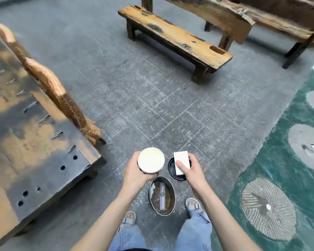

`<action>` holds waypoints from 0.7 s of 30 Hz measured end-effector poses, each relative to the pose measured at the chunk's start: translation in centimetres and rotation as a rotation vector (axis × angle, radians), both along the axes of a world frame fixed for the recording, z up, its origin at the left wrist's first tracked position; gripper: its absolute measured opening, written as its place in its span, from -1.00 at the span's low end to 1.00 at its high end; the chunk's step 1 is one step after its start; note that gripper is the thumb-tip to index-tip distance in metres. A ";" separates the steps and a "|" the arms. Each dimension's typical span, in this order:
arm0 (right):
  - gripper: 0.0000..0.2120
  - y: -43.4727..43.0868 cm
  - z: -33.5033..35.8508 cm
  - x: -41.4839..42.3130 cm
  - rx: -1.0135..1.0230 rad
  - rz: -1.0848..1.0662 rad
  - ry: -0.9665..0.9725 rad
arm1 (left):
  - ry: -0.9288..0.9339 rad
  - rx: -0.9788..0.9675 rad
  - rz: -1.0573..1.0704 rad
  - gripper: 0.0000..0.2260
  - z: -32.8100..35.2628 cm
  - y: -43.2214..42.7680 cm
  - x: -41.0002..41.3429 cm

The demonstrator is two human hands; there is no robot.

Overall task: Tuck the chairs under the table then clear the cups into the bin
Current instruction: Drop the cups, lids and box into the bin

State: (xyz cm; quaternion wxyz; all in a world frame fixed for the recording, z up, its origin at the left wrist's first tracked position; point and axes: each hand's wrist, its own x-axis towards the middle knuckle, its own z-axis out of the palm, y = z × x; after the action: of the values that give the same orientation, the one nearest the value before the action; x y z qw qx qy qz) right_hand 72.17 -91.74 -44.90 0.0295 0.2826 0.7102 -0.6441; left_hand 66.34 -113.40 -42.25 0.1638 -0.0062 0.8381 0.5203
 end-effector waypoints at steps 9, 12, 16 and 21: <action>-0.60 6.4 -1.5 -5.9 -0.018 0.694 -0.003 | -0.043 -0.083 0.666 -0.33 1.0 8.1 7.3; -0.67 7.2 -0.8 -5.5 -0.033 0.845 -0.016 | -0.035 -0.073 0.842 -0.32 2.2 10.5 10.9; -0.70 7.4 -0.3 -4.3 -0.044 0.955 -0.053 | -0.014 -0.050 1.024 -0.29 2.3 12.1 14.8; -0.68 8.1 -0.3 -1.7 -0.024 1.084 -0.086 | -0.040 -0.036 1.193 -0.26 1.3 14.7 19.4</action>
State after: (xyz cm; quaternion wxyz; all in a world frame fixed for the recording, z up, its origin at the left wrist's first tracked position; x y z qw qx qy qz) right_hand 70.52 -83.63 -45.20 0.3896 -0.0985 0.7449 -0.5326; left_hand 85.78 -98.71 -40.97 -0.1411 -0.4885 0.6952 0.5081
